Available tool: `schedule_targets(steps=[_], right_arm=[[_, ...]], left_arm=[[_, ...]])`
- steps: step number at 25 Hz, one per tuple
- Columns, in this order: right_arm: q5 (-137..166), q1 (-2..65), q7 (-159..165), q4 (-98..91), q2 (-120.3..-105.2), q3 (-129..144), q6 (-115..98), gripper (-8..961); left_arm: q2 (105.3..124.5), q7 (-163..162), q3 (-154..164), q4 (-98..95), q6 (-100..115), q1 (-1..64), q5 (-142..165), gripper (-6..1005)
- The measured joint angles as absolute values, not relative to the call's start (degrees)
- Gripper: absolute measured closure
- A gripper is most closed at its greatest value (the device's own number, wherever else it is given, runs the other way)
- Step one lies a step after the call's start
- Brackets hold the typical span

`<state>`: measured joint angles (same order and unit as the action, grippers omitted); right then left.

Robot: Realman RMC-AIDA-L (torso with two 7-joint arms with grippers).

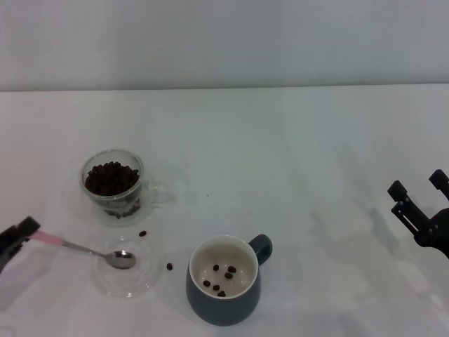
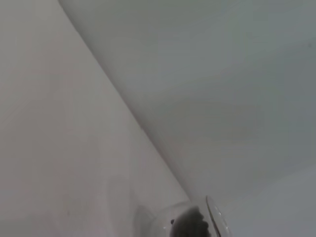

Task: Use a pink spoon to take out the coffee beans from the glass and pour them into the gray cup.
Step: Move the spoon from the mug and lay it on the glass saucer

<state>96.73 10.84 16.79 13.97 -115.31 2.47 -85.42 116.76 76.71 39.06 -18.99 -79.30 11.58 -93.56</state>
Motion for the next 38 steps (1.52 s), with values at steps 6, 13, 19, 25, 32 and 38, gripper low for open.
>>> schedule_targets(steps=[6, 13, 19, 25, 32, 38], right_arm=[[96.6, 10.8, 16.8, 14.0, -115.31, 2.6, -85.3, 95], [96.6, 10.5, 16.8, 14.0, -115.31, 2.6, -85.2, 96], [96.6, 10.5, 16.8, 14.0, -115.31, 2.6, -85.2, 96], [96.6, 10.5, 16.8, 14.0, -115.31, 2.6, -85.2, 96], [96.6, 10.5, 16.8, 14.0, -115.31, 2.6, -85.3, 96], [96.6, 10.5, 16.8, 14.0, -115.31, 2.6, -85.3, 96]], left_arm=[[117.69, 77.6, 39.1, -18.9, -76.4, 12.9, -91.1, 812], [118.22, 80.9, 39.0, -18.7, -74.9, 13.6, -90.3, 778], [118.35, 81.8, 39.0, -17.6, -74.8, 14.3, -90.3, 748], [118.47, 82.8, 38.7, -17.4, -74.7, 14.3, -90.6, 718], [118.47, 85.0, 38.6, -17.4, -74.4, 14.1, -90.8, 600], [118.47, 85.2, 38.9, -17.4, -74.4, 14.7, -90.6, 470]])
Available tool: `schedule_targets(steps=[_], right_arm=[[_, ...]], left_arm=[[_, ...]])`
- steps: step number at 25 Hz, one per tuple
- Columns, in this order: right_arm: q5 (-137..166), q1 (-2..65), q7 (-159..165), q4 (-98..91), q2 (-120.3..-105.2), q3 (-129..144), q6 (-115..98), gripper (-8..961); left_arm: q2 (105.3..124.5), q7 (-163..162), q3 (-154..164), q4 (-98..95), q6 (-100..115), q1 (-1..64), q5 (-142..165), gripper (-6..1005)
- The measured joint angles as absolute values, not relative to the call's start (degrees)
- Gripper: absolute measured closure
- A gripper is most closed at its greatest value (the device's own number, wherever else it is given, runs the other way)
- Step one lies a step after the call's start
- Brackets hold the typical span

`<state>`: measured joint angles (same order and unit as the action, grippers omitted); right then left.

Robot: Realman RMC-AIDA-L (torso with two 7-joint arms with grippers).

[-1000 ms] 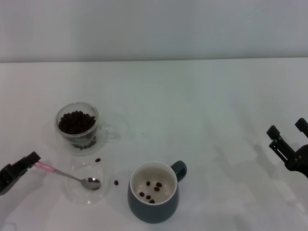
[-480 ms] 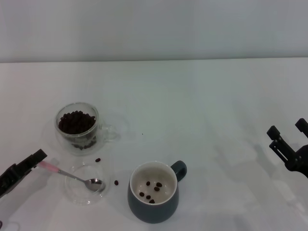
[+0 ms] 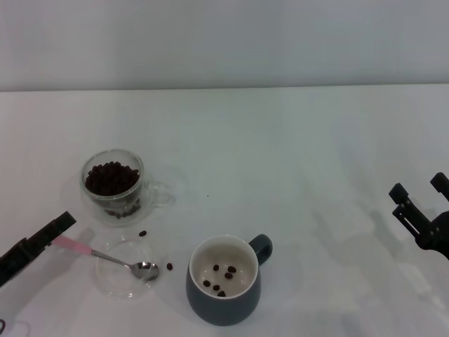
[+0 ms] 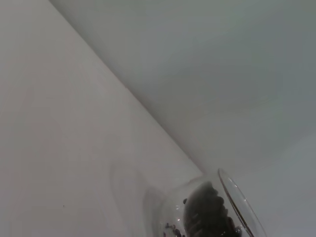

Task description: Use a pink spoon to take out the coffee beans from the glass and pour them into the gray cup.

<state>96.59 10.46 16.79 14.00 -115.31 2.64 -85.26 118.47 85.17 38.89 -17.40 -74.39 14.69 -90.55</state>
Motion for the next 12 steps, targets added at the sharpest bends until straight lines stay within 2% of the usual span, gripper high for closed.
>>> schedule_targets(steps=[7, 11, 12], right_arm=[[96.6, 10.5, 16.8, 14.1, -115.31, 2.6, -85.3, 96], [96.6, 10.5, 16.8, 14.1, -115.31, 2.3, -85.3, 96], [96.6, 10.5, 16.8, 14.1, -115.31, 2.3, -85.3, 96]], left_arm=[[118.25, 85.3, 37.0, -18.2, -74.8, 13.3, -91.1, 232], [116.81, 89.0, 30.8, -18.3, -74.3, 11.6, -91.3, 106], [116.81, 89.0, 30.8, -18.3, -74.3, 11.6, -91.3, 106]])
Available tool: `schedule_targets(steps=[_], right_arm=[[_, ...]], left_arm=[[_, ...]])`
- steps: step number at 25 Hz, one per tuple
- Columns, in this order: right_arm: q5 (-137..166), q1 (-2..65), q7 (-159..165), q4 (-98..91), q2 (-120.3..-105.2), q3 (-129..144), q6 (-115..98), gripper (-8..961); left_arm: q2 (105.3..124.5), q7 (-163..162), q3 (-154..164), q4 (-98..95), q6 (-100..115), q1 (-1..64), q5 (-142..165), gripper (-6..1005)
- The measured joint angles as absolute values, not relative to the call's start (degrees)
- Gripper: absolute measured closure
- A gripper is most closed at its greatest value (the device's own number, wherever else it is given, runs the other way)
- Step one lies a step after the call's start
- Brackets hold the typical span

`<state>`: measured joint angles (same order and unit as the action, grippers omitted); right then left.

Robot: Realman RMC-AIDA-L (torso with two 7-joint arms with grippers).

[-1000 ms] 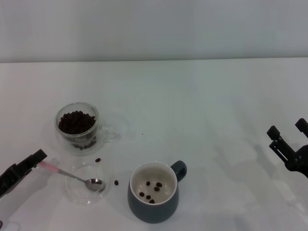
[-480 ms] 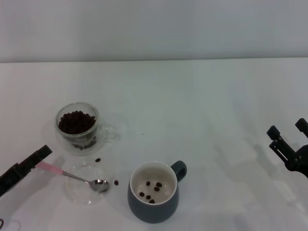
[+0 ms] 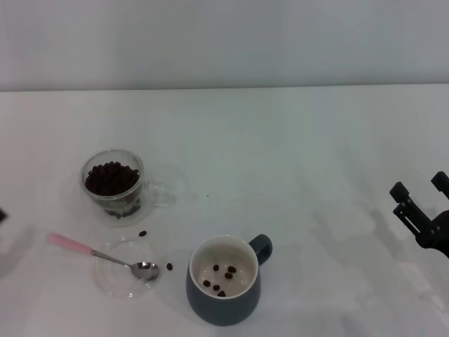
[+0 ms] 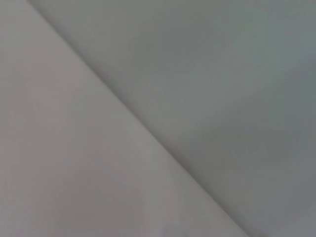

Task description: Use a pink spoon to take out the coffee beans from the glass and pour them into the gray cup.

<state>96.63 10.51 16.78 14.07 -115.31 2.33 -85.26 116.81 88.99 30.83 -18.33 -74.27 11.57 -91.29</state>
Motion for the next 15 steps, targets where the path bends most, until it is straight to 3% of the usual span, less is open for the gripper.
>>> schedule_targets(steps=[4, 7, 9, 15], right_arm=[[96.4, 10.5, 17.0, 14.0, -115.31, 2.1, -85.3, 96], [95.9, 10.5, 17.4, 13.9, -115.31, 2.0, -85.3, 96], [95.7, 10.5, 17.3, 13.8, -115.31, 1.8, -85.7, 96], [94.9, 10.5, 17.0, 14.0, -115.31, -0.7, -86.0, 96]], left_arm=[[116.25, 98.1, 23.0, -19.7, -73.6, 10.6, -91.3, 106], [116.71, 105.2, 19.3, -21.1, -73.6, 10.5, -91.3, 106], [118.62, 126.2, 15.3, -22.2, -73.7, 10.5, -93.2, 106], [119.0, 149.3, 13.9, -14.2, -75.2, 11.6, -101.6, 106]])
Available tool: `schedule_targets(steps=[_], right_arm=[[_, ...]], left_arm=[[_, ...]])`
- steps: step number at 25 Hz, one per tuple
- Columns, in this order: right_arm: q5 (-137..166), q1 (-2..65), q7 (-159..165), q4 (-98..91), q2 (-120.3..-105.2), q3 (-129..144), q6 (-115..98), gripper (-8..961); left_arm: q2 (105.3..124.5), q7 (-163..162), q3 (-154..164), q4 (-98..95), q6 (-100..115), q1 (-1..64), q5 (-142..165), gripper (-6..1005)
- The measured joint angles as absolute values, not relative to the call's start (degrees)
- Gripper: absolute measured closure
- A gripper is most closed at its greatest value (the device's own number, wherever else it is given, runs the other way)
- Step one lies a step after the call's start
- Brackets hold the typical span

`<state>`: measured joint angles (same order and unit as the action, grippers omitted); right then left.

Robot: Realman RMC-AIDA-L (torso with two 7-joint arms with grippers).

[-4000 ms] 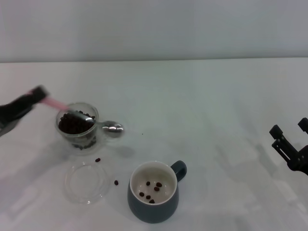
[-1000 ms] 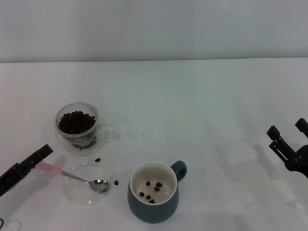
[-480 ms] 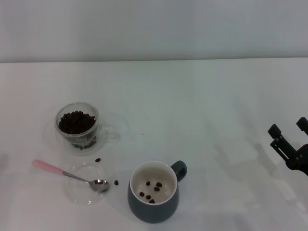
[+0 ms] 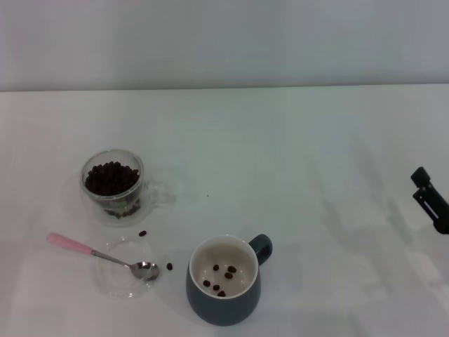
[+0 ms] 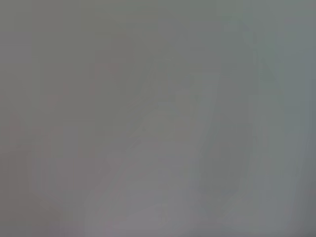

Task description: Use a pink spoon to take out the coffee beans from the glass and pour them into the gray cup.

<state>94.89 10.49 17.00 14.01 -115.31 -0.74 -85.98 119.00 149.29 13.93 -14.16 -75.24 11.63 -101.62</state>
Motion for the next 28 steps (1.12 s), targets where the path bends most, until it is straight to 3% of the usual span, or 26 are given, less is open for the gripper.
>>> schedule_targets(steps=[28], right_arm=[[94.1, 12.0, 17.3, 13.8, -115.31, -7.3, -86.7, 96]], left_arm=[[119.27, 159.7, 13.4, -3.8, -81.3, 17.2, -107.7, 106]])
